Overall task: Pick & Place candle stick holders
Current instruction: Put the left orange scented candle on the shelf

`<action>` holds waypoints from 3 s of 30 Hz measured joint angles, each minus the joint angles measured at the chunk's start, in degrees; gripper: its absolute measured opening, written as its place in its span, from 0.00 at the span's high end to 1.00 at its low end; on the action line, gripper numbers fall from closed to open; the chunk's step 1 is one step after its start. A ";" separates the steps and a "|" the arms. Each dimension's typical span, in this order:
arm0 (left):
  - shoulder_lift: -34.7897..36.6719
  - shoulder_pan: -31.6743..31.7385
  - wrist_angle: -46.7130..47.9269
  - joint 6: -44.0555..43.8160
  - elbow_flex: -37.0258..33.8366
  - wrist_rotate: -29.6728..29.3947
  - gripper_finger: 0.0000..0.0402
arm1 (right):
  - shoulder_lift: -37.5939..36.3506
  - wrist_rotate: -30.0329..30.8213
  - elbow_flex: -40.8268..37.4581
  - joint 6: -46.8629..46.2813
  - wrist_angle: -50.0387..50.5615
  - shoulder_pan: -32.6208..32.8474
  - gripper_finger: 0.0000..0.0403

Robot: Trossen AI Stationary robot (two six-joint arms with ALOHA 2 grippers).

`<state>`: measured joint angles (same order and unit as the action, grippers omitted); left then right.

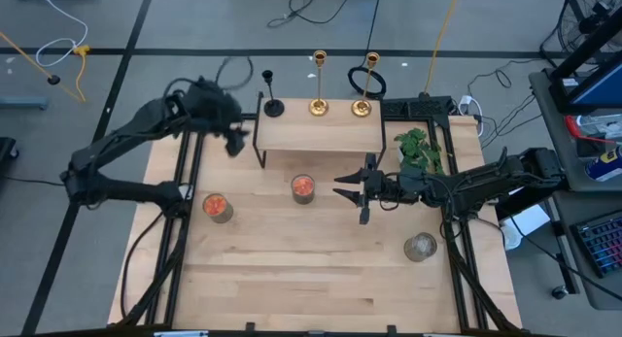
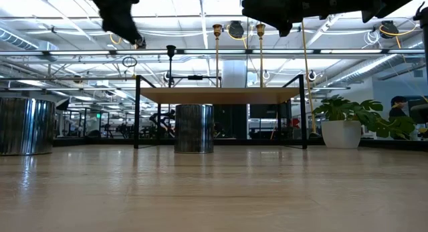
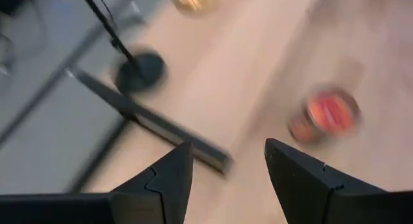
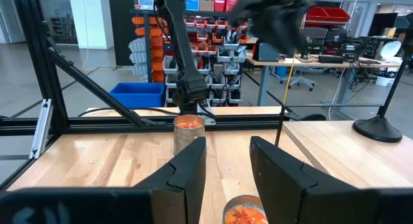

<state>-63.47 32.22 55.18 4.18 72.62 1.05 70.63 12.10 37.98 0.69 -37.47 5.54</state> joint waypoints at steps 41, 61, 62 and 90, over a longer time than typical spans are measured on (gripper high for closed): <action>0.09 -46.34 10.65 -55.94 -28.15 -7.68 0.50 | -0.02 -0.20 0.00 -0.04 0.87 0.07 0.71; -2.86 -52.34 4.68 -42.18 -30.86 -8.85 0.50 | -0.02 -0.20 0.00 -0.02 1.29 0.07 0.71; -2.86 -52.32 4.68 -42.06 -30.86 -9.09 0.51 | -0.02 -0.20 0.00 -0.03 1.30 0.07 0.71; -3.84 -51.96 -14.91 -4.29 -8.62 -14.72 0.98 | -0.02 0.00 0.00 0.00 0.61 0.07 0.71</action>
<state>-67.31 -19.74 40.27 -0.11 64.00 -13.67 70.61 12.10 37.98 0.69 -36.87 5.61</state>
